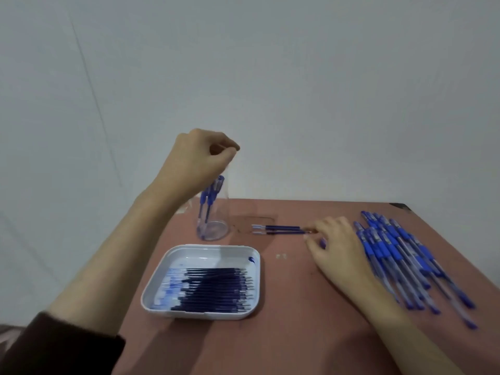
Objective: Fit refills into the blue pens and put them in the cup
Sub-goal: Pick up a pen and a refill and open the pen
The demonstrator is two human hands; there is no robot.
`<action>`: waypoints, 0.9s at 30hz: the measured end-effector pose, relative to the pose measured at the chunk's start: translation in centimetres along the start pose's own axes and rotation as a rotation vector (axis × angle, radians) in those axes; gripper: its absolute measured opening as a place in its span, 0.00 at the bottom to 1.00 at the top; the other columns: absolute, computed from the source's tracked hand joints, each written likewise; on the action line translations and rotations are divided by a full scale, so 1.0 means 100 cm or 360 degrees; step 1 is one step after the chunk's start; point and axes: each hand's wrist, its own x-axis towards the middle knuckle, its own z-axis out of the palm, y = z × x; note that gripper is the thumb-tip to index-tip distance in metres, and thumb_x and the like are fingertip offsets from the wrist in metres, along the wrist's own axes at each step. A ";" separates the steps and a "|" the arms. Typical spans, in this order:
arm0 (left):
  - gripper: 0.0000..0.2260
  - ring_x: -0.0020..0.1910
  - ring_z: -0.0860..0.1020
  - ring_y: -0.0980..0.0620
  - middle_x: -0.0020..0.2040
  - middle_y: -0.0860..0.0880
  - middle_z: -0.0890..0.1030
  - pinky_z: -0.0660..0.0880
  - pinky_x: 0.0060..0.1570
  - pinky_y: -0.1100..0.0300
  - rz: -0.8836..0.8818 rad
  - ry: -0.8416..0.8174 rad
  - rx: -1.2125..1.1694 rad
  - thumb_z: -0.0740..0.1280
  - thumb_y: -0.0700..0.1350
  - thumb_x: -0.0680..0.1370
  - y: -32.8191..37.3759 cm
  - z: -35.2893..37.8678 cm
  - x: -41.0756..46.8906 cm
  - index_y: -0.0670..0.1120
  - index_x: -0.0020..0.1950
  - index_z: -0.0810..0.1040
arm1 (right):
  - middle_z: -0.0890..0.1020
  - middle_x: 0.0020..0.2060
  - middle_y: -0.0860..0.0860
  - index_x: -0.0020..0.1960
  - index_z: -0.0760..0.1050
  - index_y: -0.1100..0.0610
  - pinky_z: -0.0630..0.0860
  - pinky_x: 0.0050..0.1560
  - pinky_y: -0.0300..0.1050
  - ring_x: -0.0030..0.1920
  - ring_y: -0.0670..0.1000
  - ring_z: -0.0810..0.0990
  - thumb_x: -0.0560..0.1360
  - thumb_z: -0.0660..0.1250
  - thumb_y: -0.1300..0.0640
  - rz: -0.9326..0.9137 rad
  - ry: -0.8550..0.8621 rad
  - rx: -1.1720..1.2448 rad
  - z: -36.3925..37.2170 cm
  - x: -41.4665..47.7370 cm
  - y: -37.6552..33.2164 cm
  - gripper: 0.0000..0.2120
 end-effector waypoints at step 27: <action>0.08 0.39 0.81 0.60 0.44 0.51 0.82 0.76 0.36 0.69 -0.0881 -0.0177 -0.1651 0.61 0.43 0.80 0.017 0.134 -0.062 0.46 0.54 0.79 | 0.84 0.37 0.43 0.55 0.82 0.46 0.78 0.43 0.45 0.40 0.42 0.81 0.76 0.65 0.44 0.0192 0.0030 0.0429 -0.015 -0.006 -0.002 0.12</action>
